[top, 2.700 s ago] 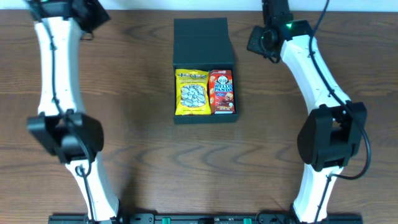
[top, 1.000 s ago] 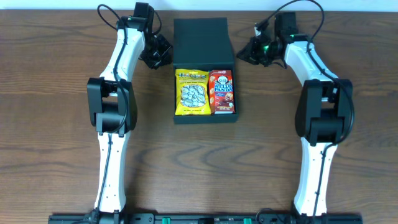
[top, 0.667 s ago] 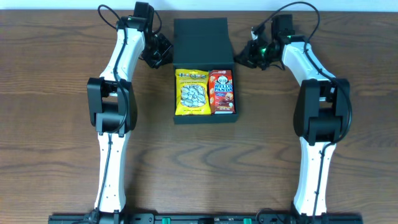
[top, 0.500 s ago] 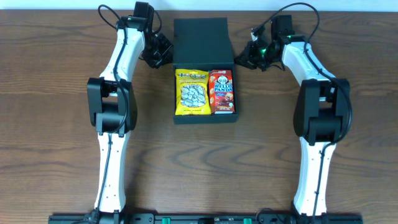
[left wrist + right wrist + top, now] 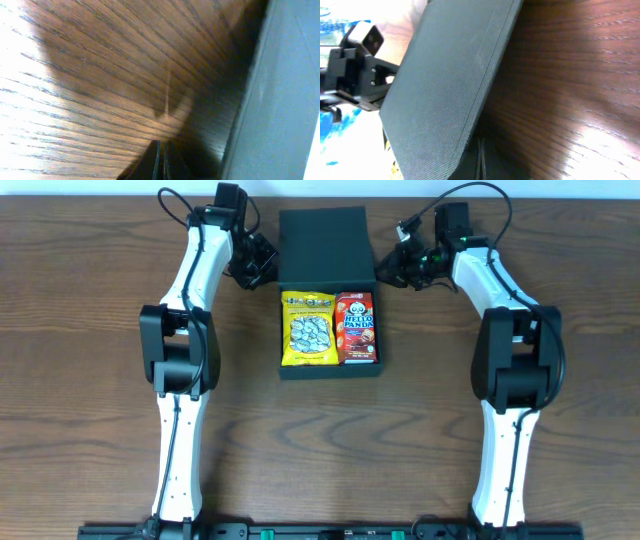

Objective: Pack container
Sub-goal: 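Grip the black box lid edges with both grippers to close it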

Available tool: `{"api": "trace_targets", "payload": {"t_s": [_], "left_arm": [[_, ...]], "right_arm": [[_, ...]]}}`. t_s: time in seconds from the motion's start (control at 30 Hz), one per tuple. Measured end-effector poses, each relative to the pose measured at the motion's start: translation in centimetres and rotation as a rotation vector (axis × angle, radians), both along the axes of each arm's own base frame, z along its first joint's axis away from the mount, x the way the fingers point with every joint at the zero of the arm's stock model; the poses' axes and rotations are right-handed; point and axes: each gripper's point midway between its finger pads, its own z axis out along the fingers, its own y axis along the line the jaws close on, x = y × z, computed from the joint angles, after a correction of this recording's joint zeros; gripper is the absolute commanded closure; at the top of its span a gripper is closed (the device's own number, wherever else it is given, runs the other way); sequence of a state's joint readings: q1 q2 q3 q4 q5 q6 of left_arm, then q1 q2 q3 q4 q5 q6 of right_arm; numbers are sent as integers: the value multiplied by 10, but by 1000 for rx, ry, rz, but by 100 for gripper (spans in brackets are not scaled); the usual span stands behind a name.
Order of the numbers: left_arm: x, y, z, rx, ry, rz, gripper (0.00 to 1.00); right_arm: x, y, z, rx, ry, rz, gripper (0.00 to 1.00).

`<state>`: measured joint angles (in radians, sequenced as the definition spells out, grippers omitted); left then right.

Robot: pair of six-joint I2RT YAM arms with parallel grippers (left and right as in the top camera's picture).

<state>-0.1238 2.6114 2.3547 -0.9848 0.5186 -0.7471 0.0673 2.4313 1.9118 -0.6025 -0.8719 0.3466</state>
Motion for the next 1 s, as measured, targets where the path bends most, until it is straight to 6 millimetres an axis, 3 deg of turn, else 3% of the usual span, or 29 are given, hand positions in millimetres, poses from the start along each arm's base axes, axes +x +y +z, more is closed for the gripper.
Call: {"api": "trace_targets", "payload": {"t_s": [0.53, 1.0], "left_arm": [[11, 27, 5, -48, -26, 35, 94], [36, 19, 18, -97, -147, 19, 94]], "right_arm": [[-5, 0, 14, 117, -83, 100, 98], [-2, 2, 32, 197, -196, 162, 98]]}}
